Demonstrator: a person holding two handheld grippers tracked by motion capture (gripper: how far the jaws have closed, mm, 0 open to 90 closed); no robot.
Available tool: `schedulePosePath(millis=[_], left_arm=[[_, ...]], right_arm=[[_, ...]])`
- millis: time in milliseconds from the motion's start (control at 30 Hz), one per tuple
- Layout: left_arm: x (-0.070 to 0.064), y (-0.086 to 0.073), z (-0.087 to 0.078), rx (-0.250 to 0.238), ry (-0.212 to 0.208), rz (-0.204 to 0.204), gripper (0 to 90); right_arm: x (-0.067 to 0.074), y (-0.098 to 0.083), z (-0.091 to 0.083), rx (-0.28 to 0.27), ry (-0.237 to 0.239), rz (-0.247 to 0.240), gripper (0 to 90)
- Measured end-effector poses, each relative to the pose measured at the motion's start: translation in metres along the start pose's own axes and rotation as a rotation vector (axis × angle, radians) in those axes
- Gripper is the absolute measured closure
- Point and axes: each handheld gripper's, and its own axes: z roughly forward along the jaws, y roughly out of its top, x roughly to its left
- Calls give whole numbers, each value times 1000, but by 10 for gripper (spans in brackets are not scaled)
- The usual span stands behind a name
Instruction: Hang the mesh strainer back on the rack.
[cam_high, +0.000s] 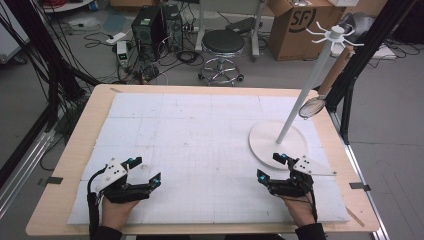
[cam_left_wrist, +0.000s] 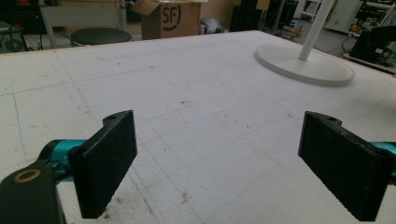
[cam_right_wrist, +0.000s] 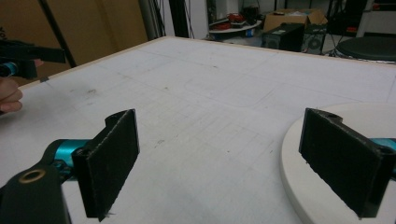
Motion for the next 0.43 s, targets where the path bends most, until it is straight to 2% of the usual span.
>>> schedulePosePath(millis=[433], left_arm=[[0, 0, 0, 2, -4, 7, 122]], right_arm=[[-2, -2, 0, -1, -6, 19, 112]])
